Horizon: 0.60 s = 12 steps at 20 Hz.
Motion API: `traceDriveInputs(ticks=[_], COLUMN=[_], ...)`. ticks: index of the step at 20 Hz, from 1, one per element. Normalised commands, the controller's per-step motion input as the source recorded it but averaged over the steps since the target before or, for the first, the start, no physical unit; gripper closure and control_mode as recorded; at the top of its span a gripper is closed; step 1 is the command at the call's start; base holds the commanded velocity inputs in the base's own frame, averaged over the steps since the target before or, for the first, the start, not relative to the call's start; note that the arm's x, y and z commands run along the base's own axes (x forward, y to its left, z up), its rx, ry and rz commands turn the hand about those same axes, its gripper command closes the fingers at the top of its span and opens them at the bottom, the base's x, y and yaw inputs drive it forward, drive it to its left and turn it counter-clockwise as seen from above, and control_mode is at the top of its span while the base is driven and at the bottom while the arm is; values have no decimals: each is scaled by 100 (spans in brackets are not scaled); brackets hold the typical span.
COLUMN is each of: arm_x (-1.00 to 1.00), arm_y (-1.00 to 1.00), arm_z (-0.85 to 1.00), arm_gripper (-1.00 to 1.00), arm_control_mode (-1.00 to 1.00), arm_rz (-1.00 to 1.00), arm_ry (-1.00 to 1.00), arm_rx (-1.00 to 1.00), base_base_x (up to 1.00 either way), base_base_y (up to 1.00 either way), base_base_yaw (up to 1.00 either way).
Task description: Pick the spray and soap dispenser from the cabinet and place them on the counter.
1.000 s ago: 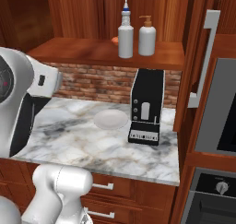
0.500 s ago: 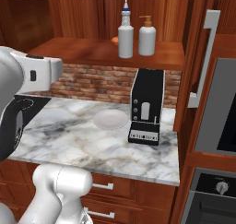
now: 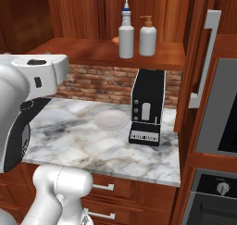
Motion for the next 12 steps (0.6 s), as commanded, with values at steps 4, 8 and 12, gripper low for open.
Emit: traceDriveInputs(ticks=[4, 8, 12], arm_x=[0, 8, 10], arm_y=[0, -3, -24], arm_z=[7, 13, 16], arm_gripper=[-100, -100, -100], arm_control_mode=[-100, -100, -100], arm_rz=[0, 0, -1], arm_ry=[-15, -12, -7], arm_rx=[-1, 0, 0], base_base_x=[0, 0, 0], base_base_y=[0, 0, 0], base_base_yaw=[0, 0, 0])
